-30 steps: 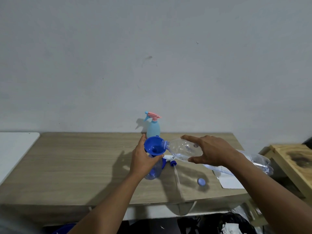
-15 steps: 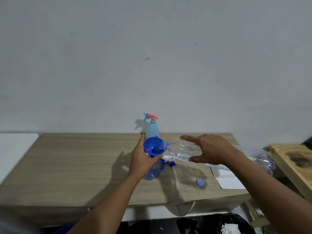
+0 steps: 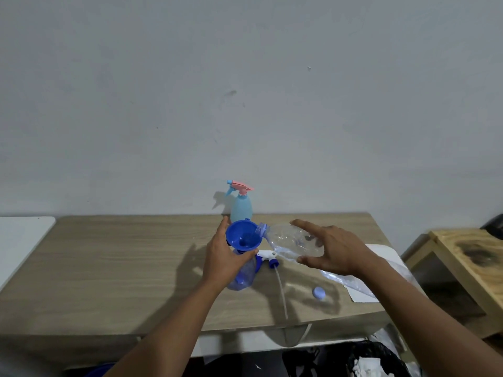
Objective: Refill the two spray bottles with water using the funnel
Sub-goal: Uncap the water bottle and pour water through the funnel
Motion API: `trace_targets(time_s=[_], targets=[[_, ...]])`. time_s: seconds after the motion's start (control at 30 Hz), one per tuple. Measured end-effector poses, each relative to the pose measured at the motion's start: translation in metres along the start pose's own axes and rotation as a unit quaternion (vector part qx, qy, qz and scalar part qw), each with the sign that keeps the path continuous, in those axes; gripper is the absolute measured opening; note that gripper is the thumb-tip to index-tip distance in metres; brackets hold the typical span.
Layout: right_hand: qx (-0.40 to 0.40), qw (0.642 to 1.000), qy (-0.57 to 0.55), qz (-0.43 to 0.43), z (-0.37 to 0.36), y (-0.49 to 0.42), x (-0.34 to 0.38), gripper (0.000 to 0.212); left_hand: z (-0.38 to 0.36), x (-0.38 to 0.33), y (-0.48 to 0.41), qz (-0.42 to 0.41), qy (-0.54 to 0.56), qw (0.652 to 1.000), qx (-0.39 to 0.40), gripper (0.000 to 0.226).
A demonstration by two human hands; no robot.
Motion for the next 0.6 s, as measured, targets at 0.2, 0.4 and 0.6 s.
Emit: trace_targets(time_s=[0.2,0.4,0.6], targets=[[-0.094,0.979,-0.18,-0.03,-0.009,0.005,-0.009,0.081,-0.001,0.002,0.0,-0.006,-0.007,1.0,-0.008,0.081],[-0.224,0.908,-0.329,-0.13,-0.017,0.01,-0.042,0.077,-0.003,0.006,-0.002,-0.007,-0.013,1.0,-0.007,0.081],[-0.287,0.854,-0.39,-0.192,-0.033,0.006,-0.058,0.081,-0.006,0.015,-0.005,0.003,-0.019,1.0,-0.008,0.097]])
Point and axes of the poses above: each hand's wrist, its own y-axis away from the middle knuckle, its own z-axis out of the back of the hand, x = y × z, the point moved 5 cm from there along -y, towards the middle knuckle, and after that the axes turned 4 degrees about y, right-handed, at the moved point
